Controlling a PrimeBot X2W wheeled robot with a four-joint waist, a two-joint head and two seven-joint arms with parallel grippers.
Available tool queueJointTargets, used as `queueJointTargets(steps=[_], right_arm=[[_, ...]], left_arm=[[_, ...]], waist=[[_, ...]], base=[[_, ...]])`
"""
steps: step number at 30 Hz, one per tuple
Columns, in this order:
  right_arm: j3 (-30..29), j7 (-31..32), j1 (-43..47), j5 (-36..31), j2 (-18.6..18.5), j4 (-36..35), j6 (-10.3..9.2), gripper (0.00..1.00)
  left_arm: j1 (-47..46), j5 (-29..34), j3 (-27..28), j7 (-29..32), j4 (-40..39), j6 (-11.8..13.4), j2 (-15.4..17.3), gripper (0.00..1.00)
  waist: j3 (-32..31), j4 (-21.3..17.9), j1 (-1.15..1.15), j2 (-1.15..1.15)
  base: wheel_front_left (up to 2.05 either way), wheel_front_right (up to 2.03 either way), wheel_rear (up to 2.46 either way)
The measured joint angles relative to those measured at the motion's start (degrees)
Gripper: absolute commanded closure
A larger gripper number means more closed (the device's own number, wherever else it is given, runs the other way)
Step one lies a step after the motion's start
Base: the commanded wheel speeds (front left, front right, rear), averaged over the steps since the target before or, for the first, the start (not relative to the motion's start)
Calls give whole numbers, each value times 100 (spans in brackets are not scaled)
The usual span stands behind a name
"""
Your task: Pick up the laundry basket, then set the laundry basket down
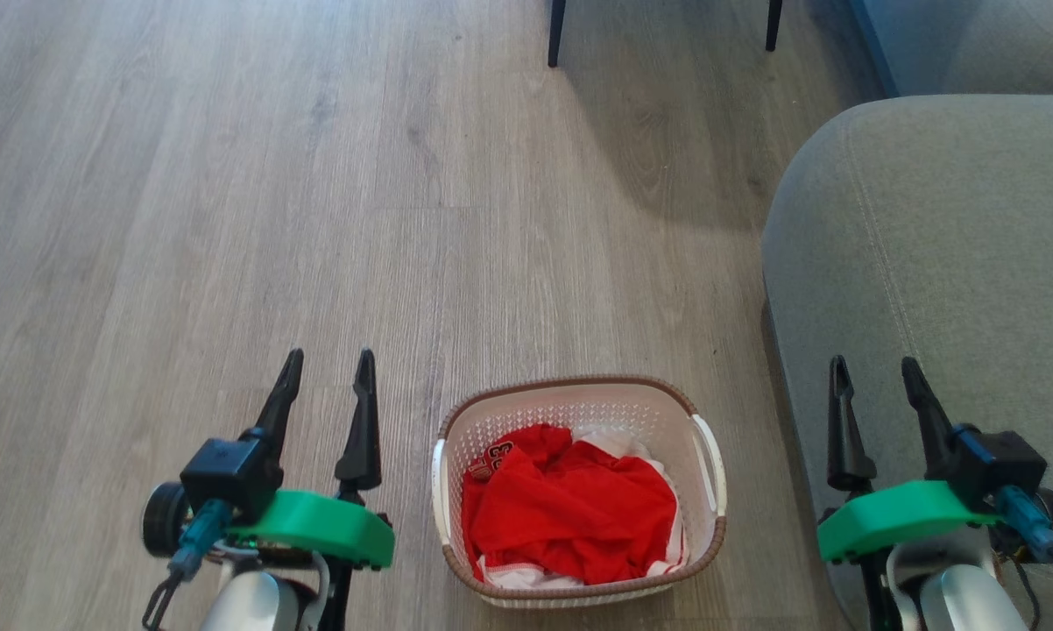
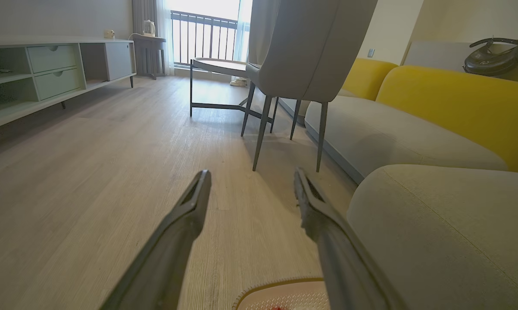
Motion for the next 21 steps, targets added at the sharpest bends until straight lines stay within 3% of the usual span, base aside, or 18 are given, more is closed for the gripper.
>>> queueJointTargets(steps=[19, 20, 21], right_arm=[[11, 0, -3, 0, 2, 56, 0, 0], [11, 0, -3, 0, 2, 58, 0, 100], [11, 3, -1, -1, 4, 76, 0, 100]], left_arm=[[0, -101, -16, 0, 92, -84, 0, 0], [1, -114, -21, 0, 121, -101, 0, 100], [2, -130, -22, 1, 158, -98, 3, 100]], waist=[[-23, -24, 0, 0], [-24, -24, 0, 0], [-24, -24, 0, 0]], base=[[0, 0, 0], [0, 0, 0], [0, 0, 0]])
